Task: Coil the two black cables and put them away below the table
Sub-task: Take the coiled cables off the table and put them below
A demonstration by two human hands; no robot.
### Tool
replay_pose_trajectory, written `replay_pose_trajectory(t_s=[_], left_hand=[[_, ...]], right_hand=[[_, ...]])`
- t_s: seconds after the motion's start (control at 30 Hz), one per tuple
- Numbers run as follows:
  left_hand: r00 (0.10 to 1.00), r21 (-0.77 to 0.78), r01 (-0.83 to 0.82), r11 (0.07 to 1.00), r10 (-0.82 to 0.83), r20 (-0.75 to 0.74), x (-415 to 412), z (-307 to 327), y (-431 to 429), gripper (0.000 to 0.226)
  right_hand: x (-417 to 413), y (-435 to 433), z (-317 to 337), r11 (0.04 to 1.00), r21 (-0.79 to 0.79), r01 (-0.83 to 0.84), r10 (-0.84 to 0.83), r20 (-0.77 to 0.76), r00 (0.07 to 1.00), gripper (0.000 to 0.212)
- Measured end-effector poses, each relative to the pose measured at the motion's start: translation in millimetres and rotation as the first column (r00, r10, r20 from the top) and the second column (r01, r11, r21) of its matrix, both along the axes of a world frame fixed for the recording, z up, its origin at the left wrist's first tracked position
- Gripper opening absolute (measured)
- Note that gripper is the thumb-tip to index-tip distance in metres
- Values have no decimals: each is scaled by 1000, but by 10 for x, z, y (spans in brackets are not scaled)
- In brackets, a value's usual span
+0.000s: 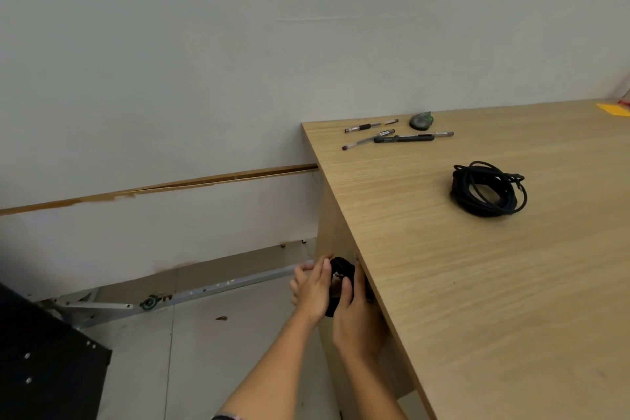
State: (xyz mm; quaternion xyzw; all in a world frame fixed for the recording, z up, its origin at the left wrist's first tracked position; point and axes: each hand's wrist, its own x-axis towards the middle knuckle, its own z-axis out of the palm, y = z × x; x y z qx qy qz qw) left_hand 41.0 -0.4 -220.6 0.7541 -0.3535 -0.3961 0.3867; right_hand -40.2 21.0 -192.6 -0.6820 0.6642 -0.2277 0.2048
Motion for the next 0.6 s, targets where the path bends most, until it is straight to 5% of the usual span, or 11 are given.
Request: replay_pose_trajectory(t_s=[0.07,0.17,0.37,0.6], left_hand=[[999,87,-5,996,2,33,1,62,-45,40],[996,21,-77,997,78,-50,-20,146,-99,39],[957,-38,-289,956,290,21,-89,245,-18,43],[950,-125,-310,942,312,-4,-117,415,142,11]], right_hand=[[-21,-40,30,993,116,24,-33,73,997,53],[-4,-99,17,982,182,51,-77,143,987,55],[55,-62,111,976,211,50,-69,81,994,52],[17,-45,296,955,290,-58,15,148,989,50]])
